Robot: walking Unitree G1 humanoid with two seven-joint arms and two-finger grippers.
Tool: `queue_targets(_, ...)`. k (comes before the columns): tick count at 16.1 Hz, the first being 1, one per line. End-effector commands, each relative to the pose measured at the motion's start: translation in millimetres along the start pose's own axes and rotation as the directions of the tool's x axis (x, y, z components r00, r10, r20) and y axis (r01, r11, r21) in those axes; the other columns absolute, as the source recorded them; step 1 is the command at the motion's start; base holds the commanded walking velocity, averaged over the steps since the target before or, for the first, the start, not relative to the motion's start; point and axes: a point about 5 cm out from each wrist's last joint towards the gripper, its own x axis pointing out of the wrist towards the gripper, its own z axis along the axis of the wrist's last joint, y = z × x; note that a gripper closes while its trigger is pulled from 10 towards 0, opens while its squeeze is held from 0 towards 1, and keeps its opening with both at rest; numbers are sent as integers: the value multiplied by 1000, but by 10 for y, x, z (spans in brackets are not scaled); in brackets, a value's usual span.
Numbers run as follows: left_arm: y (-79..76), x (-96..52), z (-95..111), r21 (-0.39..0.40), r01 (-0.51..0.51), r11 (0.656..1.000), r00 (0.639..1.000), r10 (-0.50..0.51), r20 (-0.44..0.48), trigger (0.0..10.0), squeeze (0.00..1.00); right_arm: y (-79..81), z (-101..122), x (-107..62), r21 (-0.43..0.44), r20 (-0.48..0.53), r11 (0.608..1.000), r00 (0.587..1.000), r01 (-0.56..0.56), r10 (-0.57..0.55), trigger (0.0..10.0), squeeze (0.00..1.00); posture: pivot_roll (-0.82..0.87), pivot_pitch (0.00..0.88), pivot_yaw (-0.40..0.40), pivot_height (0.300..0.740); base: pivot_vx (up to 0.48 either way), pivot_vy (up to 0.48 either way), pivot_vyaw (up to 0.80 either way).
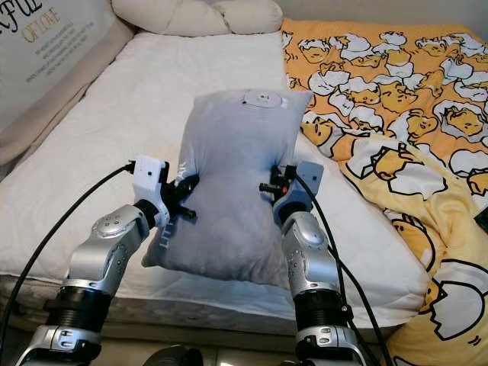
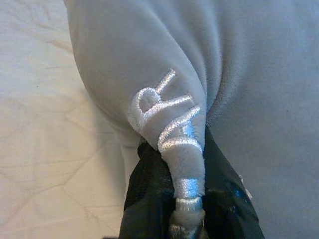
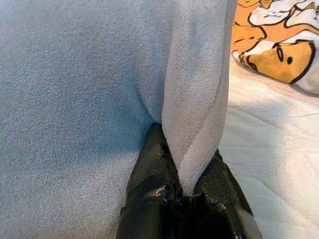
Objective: Clean up the room
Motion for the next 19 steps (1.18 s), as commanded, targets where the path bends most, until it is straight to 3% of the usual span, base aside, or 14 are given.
queue_targets(1,-5,-33,22,84,-27,996,1000,27,-5,10000,0,4,89,-20,-32,35,999,999,9,-8,0,0,-4,0,53,740,0,0,0)
queue_targets(4,13,-39,33,122,-64,990,998,64,3,10000,0,32,65,-37,-34,24,999,1000,5,-4,0,0,0,0,47,740,0,0,0)
queue_targets(6,23,-42,52,120,-72,990,997,70,19,10000,0,91,82,-39,17,33,1000,999,-26,25,0,0,2,0,47,740,0,0,0)
queue_targets(7,22,-48,62,121,-73,990,997,70,23,10000,0,108,108,-48,8,51,1000,998,-28,28,3882,0,2,0,47,740,0,330,0)
queue_targets(8,20,-49,66,122,-73,990,997,70,25,10000,0,108,115,-51,3,54,1000,998,-25,25,6549,0,2,0,48,740,0,352,0)
queue_targets(9,21,-48,68,121,-75,990,997,73,23,10000,0,82,111,-49,-8,49,1000,999,-4,4,10000,0,2,0,48,740,0,364,0)
queue_targets(13,42,-29,66,131,-80,988,997,79,14,10000,0,69,126,-46,-50,54,999,998,17,-15,10000,0,-4,0,44,740,0,358,0)
queue_targets(15,56,-21,70,136,-92,986,996,92,11,10000,0,81,144,-41,14,94,1000,996,-7,5,10000,0,2,0,38,740,0,364,0)
queue_targets(16,57,-24,65,135,-93,986,996,93,10,10000,0,45,156,-33,-15,108,999,993,39,-37,10000,0,1,0,37,740,0,368,0)
queue_targets(19,62,-30,55,140,-95,986,995,95,6,10000,0,51,106,-28,-49,49,998,998,30,-28,10000,0,1,0,33,740,0,372,0)
